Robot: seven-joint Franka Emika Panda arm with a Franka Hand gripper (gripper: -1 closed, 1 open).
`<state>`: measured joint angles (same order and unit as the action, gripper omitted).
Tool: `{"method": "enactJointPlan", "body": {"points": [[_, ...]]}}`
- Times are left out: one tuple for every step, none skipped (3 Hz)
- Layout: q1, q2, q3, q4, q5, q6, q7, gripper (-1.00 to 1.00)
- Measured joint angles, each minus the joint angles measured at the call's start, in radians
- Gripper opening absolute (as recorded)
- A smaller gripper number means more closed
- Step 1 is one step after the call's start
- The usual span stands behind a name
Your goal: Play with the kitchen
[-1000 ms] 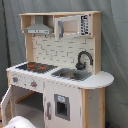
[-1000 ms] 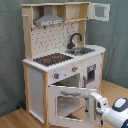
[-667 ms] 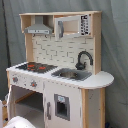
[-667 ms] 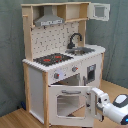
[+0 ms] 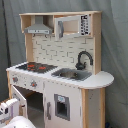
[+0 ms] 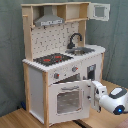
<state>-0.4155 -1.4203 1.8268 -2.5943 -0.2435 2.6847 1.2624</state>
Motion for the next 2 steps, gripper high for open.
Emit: {"method": "enactJointPlan", "body": {"points": [[-0.074,-0.001,-0.005,0.027,0.0,0.064,0.0,1.0],[-0.156,-0.001,-0.012,0.076,0.0,0.102,0.0,1.0]]}}
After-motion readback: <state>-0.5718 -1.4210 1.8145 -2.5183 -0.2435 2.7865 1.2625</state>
